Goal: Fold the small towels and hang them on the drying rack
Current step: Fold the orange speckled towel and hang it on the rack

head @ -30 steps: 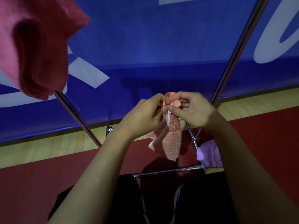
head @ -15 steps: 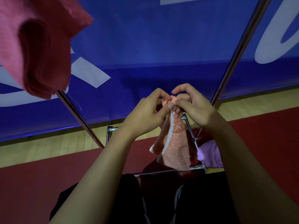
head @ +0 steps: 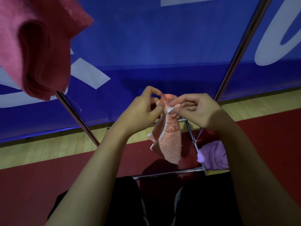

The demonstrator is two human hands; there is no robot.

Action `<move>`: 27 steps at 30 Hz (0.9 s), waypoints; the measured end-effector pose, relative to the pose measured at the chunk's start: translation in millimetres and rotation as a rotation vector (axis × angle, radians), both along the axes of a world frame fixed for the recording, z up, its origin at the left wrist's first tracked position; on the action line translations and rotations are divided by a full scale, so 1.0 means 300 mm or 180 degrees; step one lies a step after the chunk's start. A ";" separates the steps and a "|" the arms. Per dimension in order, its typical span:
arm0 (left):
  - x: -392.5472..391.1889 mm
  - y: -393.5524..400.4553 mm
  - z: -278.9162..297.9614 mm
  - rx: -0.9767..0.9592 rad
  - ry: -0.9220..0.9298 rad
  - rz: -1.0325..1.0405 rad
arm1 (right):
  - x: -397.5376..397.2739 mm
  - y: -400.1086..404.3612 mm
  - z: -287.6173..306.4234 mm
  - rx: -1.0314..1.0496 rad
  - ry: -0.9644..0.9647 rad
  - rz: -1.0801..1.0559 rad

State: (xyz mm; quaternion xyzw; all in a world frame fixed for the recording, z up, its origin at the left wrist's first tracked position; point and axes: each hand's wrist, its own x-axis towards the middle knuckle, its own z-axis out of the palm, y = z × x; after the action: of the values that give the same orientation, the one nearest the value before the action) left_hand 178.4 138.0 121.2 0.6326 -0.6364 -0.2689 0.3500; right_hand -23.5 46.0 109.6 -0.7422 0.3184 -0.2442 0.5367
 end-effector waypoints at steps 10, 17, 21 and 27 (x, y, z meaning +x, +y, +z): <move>0.007 -0.010 -0.022 -0.0062 -0.0521 -0.0172 | 0.032 -0.001 -0.009 -0.0404 0.0247 0.0248; 0.015 0.002 0.006 0.0093 0.0189 -0.0140 | 0.028 0.004 0.006 -0.1727 0.0305 -0.0230; -0.007 0.018 0.034 0.0510 0.1294 -0.0131 | 0.031 0.024 0.021 -0.1823 -0.0066 -0.0316; -0.015 0.025 0.046 0.0577 0.1515 -0.0137 | 0.034 0.022 0.015 -0.1805 -0.0040 -0.0403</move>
State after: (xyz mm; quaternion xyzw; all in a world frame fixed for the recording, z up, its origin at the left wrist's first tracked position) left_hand 174.1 145.4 135.1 0.5667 -0.5227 -0.4735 0.4260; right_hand -13.3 52.8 114.1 -0.8398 0.2799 -0.3611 0.2934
